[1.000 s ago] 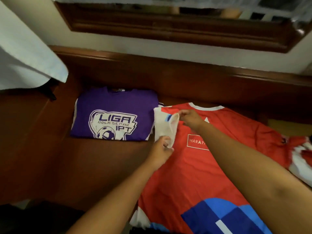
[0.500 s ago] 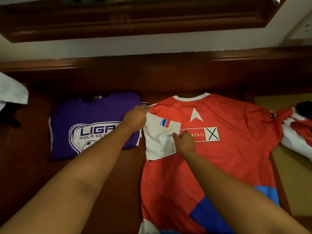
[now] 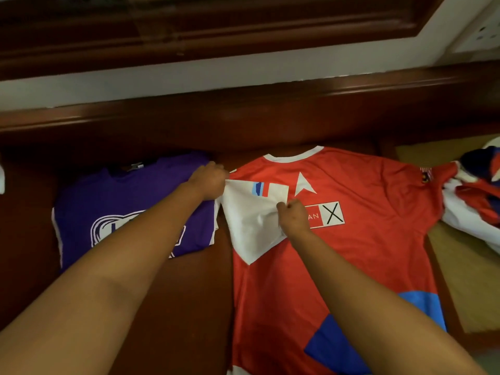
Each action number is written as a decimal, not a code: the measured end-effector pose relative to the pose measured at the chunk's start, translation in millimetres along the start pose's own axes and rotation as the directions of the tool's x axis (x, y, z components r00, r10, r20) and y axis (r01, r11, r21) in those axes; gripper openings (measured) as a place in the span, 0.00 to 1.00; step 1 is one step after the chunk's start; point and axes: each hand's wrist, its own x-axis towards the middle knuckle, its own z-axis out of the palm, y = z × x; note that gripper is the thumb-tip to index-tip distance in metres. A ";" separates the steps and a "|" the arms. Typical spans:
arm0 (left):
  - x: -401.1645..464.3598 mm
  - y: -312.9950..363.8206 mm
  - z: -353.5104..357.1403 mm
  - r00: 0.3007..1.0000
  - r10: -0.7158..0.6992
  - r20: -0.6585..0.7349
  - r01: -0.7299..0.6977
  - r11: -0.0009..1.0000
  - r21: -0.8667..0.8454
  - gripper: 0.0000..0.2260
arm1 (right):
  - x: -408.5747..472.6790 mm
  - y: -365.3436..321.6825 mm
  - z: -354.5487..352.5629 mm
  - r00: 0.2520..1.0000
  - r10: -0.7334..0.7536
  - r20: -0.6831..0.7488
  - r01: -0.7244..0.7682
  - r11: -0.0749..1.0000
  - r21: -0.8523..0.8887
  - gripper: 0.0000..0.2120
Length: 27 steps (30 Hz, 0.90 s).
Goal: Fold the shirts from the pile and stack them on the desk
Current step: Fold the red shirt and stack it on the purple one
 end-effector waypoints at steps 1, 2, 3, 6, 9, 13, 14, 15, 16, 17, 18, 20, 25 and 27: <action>2.0 -1.6 -1.3 1.000 0.006 0.003 -0.006 0.998 -0.062 0.12 | 0.2 -1.9 -4.7 1.000 0.000 -0.007 0.001 0.999 0.048 0.06; 3.9 -2.6 -2.9 1.000 0.002 0.006 -0.001 0.991 -0.132 0.11 | 1.5 -3.9 -9.5 1.000 0.005 -0.007 -0.005 0.996 0.091 0.04; 5.6 -3.1 -4.4 1.000 -0.008 0.011 0.010 0.981 -0.194 0.11 | 2.7 -6.6 -13.8 1.000 0.011 -0.002 -0.011 0.991 0.132 0.03; 9.5 -2.3 -8.0 0.999 -0.042 0.009 0.043 0.957 -0.286 0.10 | 9.2 -10.3 -21.9 1.000 -0.019 -0.017 0.022 0.975 0.221 0.11; 11.6 2.5 -9.4 0.998 -0.060 0.000 0.058 0.954 -0.295 0.10 | 13.9 -5.4 -25.0 0.996 -0.064 -0.070 0.079 0.965 0.250 0.13; 12.3 9.3 -8.3 0.997 -0.076 0.009 0.076 0.962 -0.262 0.12 | 16.1 6.8 -26.4 0.993 -0.078 -0.084 0.095 0.971 0.217 0.09; 12.3 10.1 -8.0 0.997 -0.077 0.011 0.077 0.965 -0.250 0.12 | 16.6 8.4 -27.0 0.994 -0.080 -0.075 0.095 0.968 0.230 0.10; 12.4 10.4 -8.1 0.997 -0.080 0.011 0.080 0.968 -0.239 0.12 | 17.3 9.3 -28.0 0.994 -0.087 -0.062 0.100 0.966 0.240 0.12; 12.3 10.6 -8.0 0.996 -0.085 0.010 0.085 0.969 -0.231 0.12 | 16.4 8.3 -29.3 0.994 -0.099 -0.040 0.106 0.962 0.251 0.14; 12.4 10.5 -8.2 0.996 -0.092 0.011 0.092 0.970 -0.224 0.12 | 15.1 6.4 -30.7 0.994 -0.107 -0.008 0.105 0.959 0.262 0.16; 12.2 10.6 -8.8 0.995 -0.097 0.010 0.096 0.972 -0.216 0.12 | 14.4 5.2 -32.2 0.994 -0.109 0.032 0.097 0.958 0.271 0.18; 10.6 11.1 -10.8 0.994 -0.106 -0.011 0.102 0.979 -0.177 0.11 | 14.8 6.1 -35.1 0.990 -0.108 0.095 0.080 0.962 0.262 0.20; 6.6 18.5 -15.0 0.989 -0.145 -0.014 0.146 0.988 0.046 0.12 | 20.4 14.7 -39.1 0.995 -0.088 -0.050 0.096 0.978 0.184 0.19; 7.4 26.5 -11.2 0.994 -0.106 -0.038 0.110 0.981 0.157 0.15 | 18.6 16.9 -40.3 0.988 -0.118 -0.102 0.125 0.990 0.063 0.18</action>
